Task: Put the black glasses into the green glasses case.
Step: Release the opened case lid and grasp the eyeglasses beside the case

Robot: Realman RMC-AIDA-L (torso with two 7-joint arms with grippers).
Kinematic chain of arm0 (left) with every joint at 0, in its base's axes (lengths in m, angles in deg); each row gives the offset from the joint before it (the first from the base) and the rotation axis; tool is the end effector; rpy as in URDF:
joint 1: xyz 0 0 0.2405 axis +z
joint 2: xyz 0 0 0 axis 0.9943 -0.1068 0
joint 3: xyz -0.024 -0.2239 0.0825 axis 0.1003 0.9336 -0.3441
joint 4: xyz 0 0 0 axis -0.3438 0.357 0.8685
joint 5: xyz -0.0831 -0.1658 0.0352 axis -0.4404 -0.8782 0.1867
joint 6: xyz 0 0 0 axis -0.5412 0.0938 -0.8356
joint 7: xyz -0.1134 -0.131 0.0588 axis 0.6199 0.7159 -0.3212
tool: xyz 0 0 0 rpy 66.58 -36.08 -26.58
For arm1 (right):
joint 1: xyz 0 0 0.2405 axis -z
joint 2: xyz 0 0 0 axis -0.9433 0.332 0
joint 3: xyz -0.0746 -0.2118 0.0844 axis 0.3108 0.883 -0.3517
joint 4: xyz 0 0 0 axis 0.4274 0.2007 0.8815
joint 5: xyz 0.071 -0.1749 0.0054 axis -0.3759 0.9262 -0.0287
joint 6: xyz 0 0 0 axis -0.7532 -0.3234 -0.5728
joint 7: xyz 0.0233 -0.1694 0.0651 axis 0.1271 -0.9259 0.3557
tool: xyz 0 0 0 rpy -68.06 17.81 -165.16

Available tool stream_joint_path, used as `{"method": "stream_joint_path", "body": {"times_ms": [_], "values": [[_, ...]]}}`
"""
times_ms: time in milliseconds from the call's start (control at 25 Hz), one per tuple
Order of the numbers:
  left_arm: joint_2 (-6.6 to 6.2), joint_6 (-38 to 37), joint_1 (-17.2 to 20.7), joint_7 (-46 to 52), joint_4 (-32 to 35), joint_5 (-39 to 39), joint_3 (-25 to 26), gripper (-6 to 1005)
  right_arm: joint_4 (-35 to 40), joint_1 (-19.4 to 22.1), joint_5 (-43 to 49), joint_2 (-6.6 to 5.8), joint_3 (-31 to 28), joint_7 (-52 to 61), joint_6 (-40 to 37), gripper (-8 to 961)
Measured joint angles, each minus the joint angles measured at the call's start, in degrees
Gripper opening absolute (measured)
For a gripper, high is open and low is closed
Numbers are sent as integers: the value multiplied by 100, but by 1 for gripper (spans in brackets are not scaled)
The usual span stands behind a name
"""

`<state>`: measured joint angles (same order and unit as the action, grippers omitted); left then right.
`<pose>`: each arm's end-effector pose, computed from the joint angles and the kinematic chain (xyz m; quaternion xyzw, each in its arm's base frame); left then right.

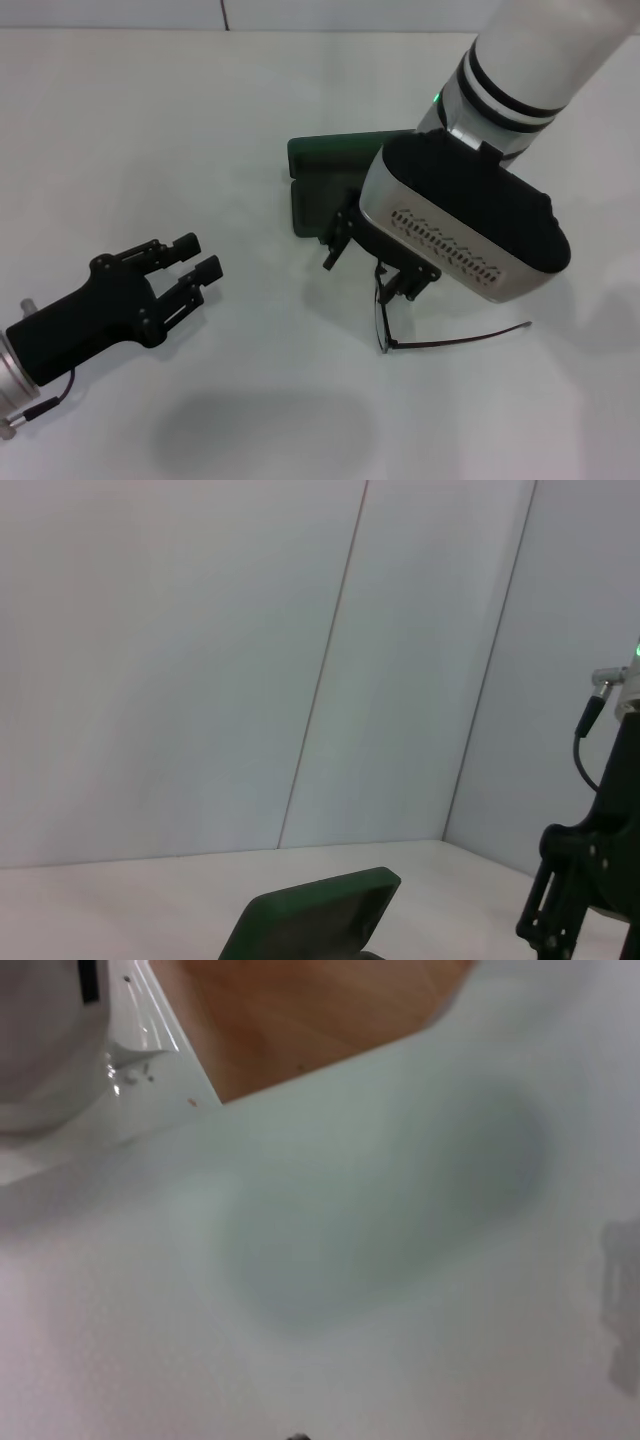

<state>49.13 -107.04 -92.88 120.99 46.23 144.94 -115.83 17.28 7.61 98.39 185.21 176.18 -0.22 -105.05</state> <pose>-0.2817 0.2356 -0.0209 -0.8553 -0.2482 -0.3655 0.2708 0.0559 0.3216 -0.1111 0.8177 0.5378 0.1756 0.1062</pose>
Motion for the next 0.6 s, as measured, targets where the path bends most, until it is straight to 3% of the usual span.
{"method": "stream_joint_path", "body": {"times_ms": [600], "values": [[25, 160, -92, 9, -31, -16, 0, 406, 264, -58, 548, -32, -194, 364, -155, 600]]}}
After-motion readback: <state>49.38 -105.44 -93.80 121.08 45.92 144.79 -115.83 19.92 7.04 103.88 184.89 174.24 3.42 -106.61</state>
